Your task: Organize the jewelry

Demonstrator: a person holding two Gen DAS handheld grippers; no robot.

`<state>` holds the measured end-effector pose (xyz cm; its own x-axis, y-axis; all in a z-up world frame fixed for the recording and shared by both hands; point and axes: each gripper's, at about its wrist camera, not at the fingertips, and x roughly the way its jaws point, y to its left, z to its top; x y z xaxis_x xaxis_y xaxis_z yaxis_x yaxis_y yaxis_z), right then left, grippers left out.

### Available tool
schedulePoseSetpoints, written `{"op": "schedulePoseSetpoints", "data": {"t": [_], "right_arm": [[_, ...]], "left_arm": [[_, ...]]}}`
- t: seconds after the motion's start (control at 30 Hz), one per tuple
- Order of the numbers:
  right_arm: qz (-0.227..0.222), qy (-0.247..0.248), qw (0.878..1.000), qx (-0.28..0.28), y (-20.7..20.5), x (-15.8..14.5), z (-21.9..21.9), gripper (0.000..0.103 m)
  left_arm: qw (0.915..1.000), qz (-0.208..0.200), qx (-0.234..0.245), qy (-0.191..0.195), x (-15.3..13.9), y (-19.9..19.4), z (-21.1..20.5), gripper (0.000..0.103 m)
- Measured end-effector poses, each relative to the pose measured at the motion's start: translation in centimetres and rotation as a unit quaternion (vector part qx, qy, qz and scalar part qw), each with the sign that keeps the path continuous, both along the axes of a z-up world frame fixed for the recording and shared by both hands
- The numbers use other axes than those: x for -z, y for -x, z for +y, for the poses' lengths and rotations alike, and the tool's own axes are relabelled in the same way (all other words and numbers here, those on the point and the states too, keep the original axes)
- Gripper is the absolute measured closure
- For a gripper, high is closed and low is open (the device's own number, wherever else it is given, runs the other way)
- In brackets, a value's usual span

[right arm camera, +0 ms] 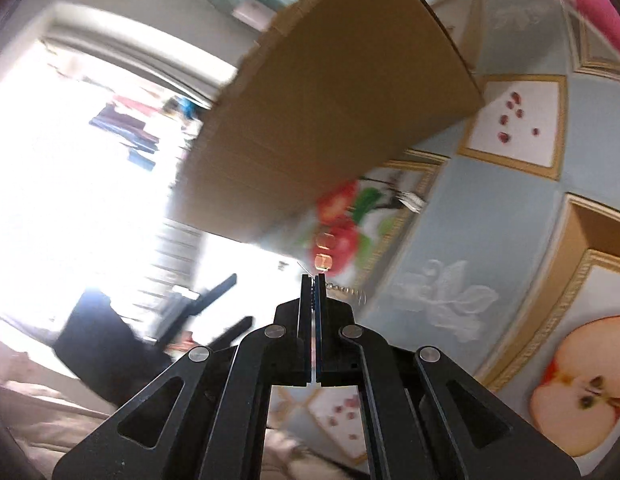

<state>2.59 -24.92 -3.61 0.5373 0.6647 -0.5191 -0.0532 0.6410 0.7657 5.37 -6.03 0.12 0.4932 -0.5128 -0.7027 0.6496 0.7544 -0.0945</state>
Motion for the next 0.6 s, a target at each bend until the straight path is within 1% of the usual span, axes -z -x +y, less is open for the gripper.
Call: {"op": "schedulePoseSetpoints", "data": {"t": [0.07, 0.1, 0.13, 0.2, 0.3, 0.33, 0.43, 0.53, 0.6], "right_arm": [[-0.005, 0.001, 1.000, -0.003, 0.1, -0.1, -0.4, 0.103], [-0.001, 0.016, 1.000, -0.006, 0.1, 0.2, -0.3, 0.103], [0.007, 0.030, 1.000, -0.008, 0.0, 0.6, 0.0, 0.100], [0.024, 0.061, 0.998, -0.007, 0.3, 1.1, 0.3, 0.097], [0.025, 0.063, 0.998, 0.000, 0.1, 1.7, -0.2, 0.084], [0.022, 0.061, 0.998, 0.004, 0.1, 1.7, -0.3, 0.082], [0.010, 0.057, 0.998, 0.020, 0.7, 1.2, -1.4, 0.081], [0.004, 0.056, 0.998, 0.035, 0.9, 1.6, -2.1, 0.081], [0.002, 0.058, 0.997, 0.042, 1.1, 1.7, -2.7, 0.081]], "left_arm": [[1.0000, 0.008, 0.003, -0.001, 0.2, -0.1, -0.2, 0.056], [0.9999, 0.012, 0.005, -0.002, 0.4, -0.1, -0.3, 0.056], [0.9998, 0.017, 0.010, -0.002, 0.5, -0.1, -0.5, 0.056], [0.9994, 0.027, 0.021, -0.001, 0.8, -0.2, -0.9, 0.056], [0.9990, 0.034, 0.027, -0.002, 1.0, -0.1, -1.2, 0.056], [0.9990, 0.035, 0.026, -0.003, 1.0, -0.2, -1.3, 0.056], [0.9988, 0.037, 0.032, 0.002, 1.1, -0.4, -1.6, 0.056], [0.9980, 0.044, 0.044, 0.010, 1.1, -0.8, -2.2, 0.056], [0.9975, 0.049, 0.049, 0.010, 1.3, -1.1, -2.6, 0.059]]}}
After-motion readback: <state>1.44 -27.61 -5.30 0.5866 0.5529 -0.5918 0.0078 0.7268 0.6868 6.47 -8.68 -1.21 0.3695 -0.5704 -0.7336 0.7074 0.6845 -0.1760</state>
